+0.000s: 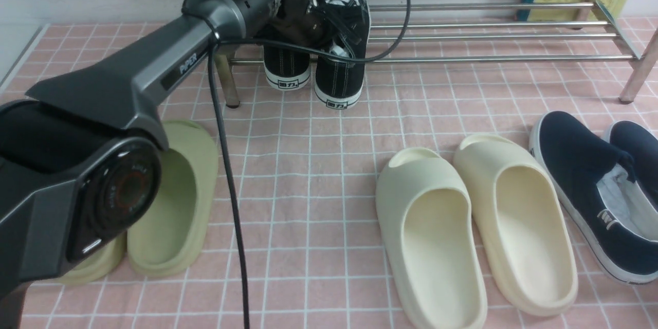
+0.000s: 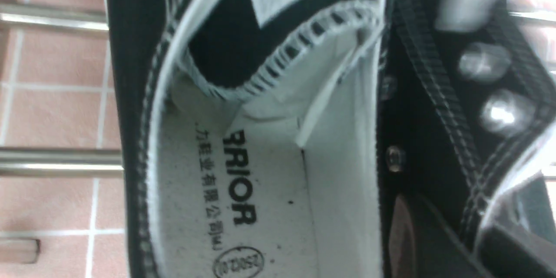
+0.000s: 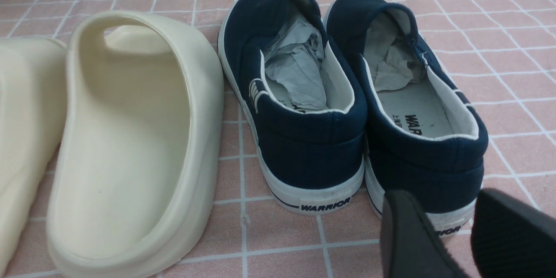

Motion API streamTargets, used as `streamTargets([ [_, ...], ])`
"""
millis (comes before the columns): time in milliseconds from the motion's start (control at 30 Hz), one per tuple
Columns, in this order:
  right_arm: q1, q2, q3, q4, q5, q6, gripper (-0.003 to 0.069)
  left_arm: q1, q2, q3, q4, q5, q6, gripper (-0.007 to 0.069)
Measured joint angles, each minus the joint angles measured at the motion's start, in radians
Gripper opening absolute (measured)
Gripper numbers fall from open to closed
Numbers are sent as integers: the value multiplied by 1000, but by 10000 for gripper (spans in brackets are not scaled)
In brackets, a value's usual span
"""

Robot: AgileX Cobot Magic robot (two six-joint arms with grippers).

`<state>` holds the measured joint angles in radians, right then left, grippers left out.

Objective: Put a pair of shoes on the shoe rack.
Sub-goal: Use the left arm to put a shoe into the shoe rack

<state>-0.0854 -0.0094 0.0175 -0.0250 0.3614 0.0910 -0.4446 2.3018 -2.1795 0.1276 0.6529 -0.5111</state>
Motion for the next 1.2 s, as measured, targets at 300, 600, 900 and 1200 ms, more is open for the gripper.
streamTargets([
  [300,0,0,0,0,0,0,240,1,-65,-8,0,123,41,383],
  [600,0,0,0,0,0,0,240,1,-200,-18,-15,487,273,354],
  [900,0,0,0,0,0,0,240,-27,-165,128,-137,521,406,9],
  [1200,0,0,0,0,0,0,240,-41,-75,114,-198,266,340,2],
])
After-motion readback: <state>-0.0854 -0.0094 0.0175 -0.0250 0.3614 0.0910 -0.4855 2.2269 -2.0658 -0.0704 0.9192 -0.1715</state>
